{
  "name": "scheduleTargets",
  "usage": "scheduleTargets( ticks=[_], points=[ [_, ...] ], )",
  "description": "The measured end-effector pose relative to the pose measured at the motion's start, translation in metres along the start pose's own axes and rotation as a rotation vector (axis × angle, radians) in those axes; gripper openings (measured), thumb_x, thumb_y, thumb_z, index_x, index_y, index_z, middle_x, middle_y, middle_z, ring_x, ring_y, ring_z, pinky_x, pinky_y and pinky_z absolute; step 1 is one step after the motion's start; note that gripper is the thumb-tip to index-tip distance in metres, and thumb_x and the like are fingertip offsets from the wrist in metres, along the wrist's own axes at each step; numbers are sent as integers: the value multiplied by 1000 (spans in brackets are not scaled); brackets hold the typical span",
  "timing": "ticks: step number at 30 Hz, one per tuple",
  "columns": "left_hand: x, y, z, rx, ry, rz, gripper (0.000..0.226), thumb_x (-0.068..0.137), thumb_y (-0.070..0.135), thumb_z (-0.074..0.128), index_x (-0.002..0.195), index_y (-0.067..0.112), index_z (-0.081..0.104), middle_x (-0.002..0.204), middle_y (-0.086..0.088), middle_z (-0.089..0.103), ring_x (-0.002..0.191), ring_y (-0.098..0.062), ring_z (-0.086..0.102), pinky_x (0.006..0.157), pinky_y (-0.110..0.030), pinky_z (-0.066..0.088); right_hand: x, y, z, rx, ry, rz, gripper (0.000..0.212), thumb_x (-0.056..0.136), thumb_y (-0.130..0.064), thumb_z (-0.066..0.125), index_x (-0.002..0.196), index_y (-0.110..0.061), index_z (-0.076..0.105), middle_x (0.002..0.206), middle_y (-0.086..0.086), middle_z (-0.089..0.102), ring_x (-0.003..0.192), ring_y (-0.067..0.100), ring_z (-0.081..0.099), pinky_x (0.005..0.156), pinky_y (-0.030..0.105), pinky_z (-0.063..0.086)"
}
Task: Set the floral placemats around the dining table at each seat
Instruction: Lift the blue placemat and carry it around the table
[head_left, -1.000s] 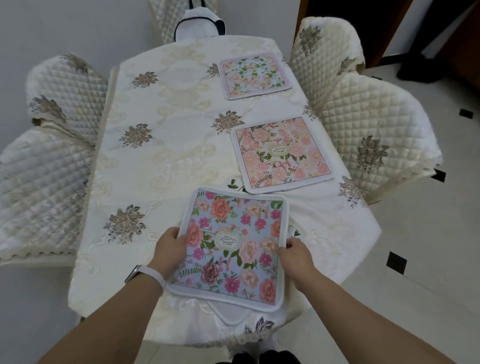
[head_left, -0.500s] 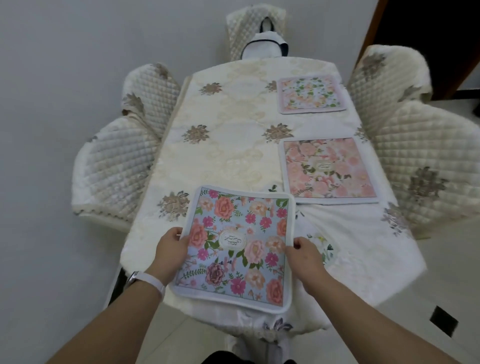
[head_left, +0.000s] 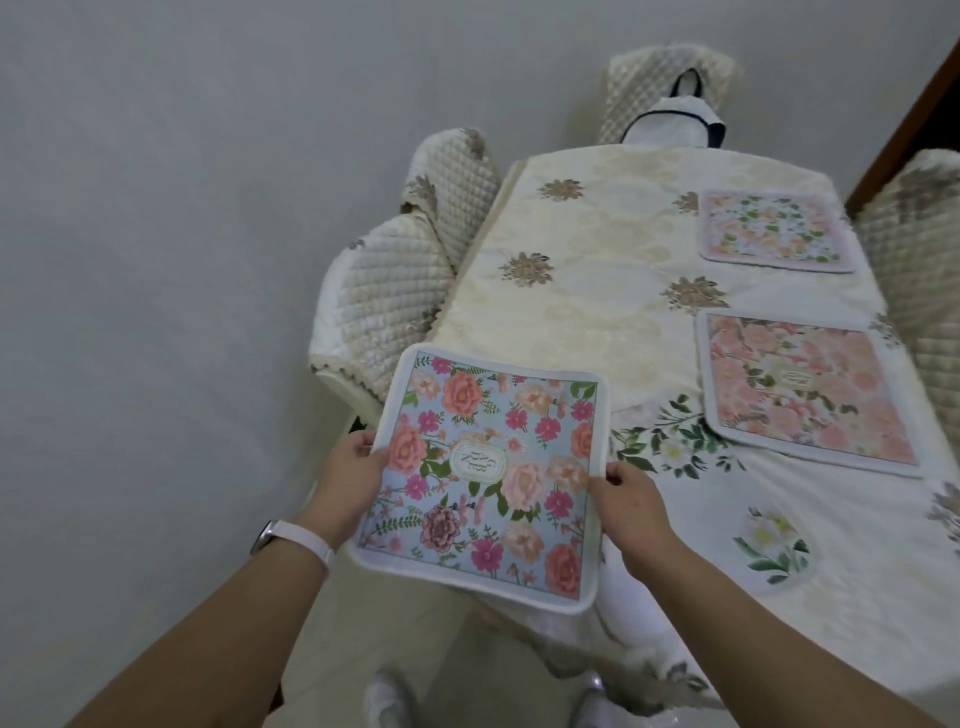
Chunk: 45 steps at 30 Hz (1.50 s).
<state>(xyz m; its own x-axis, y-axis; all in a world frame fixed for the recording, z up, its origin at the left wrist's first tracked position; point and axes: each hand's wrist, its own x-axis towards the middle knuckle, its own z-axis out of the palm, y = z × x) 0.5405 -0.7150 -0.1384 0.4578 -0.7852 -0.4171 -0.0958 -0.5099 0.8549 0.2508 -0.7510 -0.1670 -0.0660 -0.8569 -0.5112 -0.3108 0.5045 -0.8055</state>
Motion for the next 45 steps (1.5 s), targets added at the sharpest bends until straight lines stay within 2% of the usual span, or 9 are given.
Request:
scheduleTargets(
  ticks=[5,9,14,20,25,30,33,39,45],
  points=[
    [25,-8,-81,-47,12,-1,13,93,21,64,98,9,60,83,-13,75,61,-24,73,46,-28,55,-12,-35,78,-7,27,-31,15,96,-20,53,95,-10,64,88,6,72,73,21,71,56,30,54],
    [53,-22,-164,-59,15,12,17,92,25,65,101,11,63,83,-11,77,68,-28,75,64,-43,62,-28,-66,157,-52,23,-74,19,96,-23,55,93,-6,63,86,8,70,71,20,68,51,26,47],
    [79,-31,-252,-131,79,31,10,93,20,63,96,10,63,82,-11,75,64,-23,74,50,-30,57,-44,-102,242,-64,29,-140,19,95,-26,57,94,-9,64,86,6,70,71,19,67,51,28,46],
    [104,-38,-317,-164,119,18,7,96,17,57,96,12,63,83,-11,75,64,-25,74,52,-33,57,-54,-143,299,-70,-3,-184,17,95,-24,58,95,-8,64,87,6,70,70,18,67,50,26,46],
    [135,-39,-339,-182,135,9,7,95,17,58,94,13,63,84,-10,75,66,-25,74,55,-35,57,-41,-168,328,-82,2,-205,12,95,-21,57,95,-12,65,86,3,71,68,13,66,48,21,44],
    [196,-21,-345,-192,119,-16,10,94,20,60,100,13,64,88,-12,75,72,-30,74,66,-48,61,-4,-199,349,-83,30,-209,12,95,-24,57,95,-13,64,87,4,70,72,17,67,52,26,45],
    [243,1,-344,-189,111,-7,11,95,19,59,100,12,65,88,-12,75,72,-30,74,63,-43,61,33,-222,360,-87,52,-235,10,95,-26,59,94,-18,63,88,1,70,76,18,68,58,30,50],
    [339,61,-334,-151,72,3,8,94,15,59,97,10,65,83,-12,76,71,-31,74,65,-44,60,121,-276,376,15,84,-218,11,95,-26,59,99,-17,65,88,1,71,74,16,70,56,27,51],
    [414,136,-315,-57,19,68,7,95,13,58,95,11,65,81,-11,75,67,-27,73,62,-38,58,183,-313,374,111,145,-159,5,94,-25,59,94,-22,64,85,0,73,73,18,73,63,37,58]
  ],
)
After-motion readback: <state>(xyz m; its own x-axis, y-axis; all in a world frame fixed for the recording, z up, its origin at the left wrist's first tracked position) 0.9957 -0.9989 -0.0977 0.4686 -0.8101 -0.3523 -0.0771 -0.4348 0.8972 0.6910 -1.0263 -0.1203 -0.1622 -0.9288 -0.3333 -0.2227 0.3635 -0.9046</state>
